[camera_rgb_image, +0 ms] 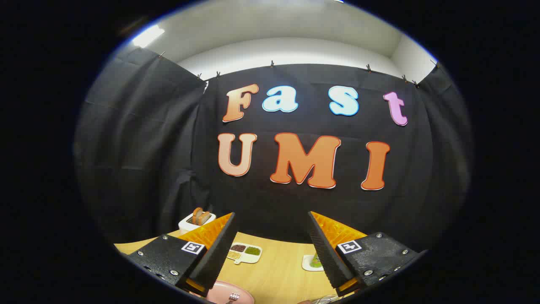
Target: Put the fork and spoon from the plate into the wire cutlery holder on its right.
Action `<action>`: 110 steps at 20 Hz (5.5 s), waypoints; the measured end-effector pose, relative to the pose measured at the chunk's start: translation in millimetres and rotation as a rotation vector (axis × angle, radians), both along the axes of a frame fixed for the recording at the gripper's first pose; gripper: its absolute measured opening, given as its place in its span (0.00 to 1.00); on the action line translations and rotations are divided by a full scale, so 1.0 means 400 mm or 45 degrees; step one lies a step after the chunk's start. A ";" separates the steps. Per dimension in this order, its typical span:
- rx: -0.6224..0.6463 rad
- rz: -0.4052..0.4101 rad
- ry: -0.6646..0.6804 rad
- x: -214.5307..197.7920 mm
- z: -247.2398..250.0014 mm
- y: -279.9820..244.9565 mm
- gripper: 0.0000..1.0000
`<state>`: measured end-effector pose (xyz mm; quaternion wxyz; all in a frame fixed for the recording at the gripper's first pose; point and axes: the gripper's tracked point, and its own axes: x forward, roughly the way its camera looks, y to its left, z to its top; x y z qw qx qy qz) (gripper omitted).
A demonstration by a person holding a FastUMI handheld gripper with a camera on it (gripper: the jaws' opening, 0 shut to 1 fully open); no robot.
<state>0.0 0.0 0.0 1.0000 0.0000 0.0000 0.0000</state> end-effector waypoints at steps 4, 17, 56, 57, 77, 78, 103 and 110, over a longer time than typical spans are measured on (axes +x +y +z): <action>0.018 -0.020 -0.005 0.019 0.015 -0.008 0.97; 0.004 -0.043 0.040 0.033 -0.023 0.035 0.97; 0.082 0.030 1.726 -0.320 -0.965 0.296 0.48; 0.069 0.030 1.741 -0.323 -0.972 0.295 0.46; 0.151 0.111 1.594 -0.294 -0.865 0.217 0.05; 0.152 0.091 1.578 -0.295 -0.849 0.189 0.05; -0.017 -0.303 1.682 -0.480 -0.726 -0.393 0.05; -0.003 -0.276 1.778 -0.489 -0.760 -0.398 0.06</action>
